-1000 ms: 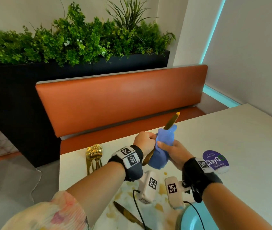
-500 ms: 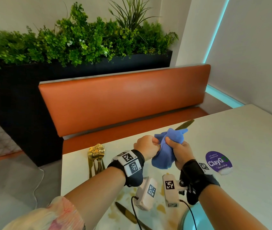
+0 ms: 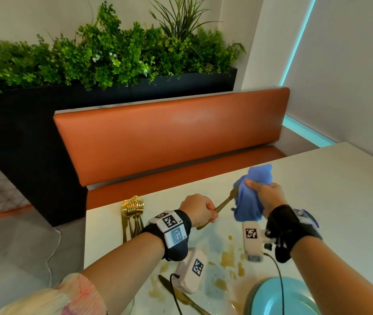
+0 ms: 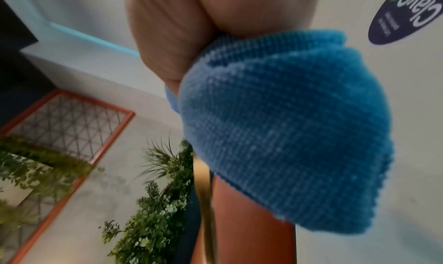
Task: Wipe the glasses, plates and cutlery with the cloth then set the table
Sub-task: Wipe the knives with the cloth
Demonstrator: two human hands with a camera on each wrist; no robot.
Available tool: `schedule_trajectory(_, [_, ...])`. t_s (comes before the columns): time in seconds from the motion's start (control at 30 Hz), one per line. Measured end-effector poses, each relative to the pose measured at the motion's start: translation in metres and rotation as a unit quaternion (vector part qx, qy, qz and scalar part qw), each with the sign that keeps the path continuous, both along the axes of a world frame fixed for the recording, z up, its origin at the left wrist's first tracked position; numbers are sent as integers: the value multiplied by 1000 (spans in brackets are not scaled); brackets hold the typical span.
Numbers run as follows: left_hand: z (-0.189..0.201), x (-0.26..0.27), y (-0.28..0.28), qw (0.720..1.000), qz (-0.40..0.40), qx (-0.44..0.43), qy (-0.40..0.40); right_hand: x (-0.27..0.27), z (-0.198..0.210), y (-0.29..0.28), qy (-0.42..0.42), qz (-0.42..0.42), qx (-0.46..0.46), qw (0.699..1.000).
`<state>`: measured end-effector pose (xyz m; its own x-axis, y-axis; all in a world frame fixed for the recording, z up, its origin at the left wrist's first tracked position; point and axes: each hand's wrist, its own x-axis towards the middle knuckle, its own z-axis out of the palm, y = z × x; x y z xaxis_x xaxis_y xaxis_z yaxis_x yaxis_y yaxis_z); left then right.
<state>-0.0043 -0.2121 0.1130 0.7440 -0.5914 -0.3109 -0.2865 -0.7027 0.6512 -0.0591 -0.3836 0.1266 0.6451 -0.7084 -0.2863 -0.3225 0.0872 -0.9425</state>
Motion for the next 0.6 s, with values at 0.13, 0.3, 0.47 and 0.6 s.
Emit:
schedule_trajectory(0.13, [9,2,-6,1000,-9,-17,-20,3,9,-3,-16,-32,-1,999])
schedule_trajectory(0.3, [13,4,-10,999,-13,-28,-28,1,-3,37,40,73,-19,996])
schedule_trajectory(0.47, [8,5,-3,1000,6,-27,-6,14,5,20,17,1,-6,1000])
schedule_trajectory(0.6, [2,19,15,1000,23,-8,13,22,9,4,31,-66,-28,997])
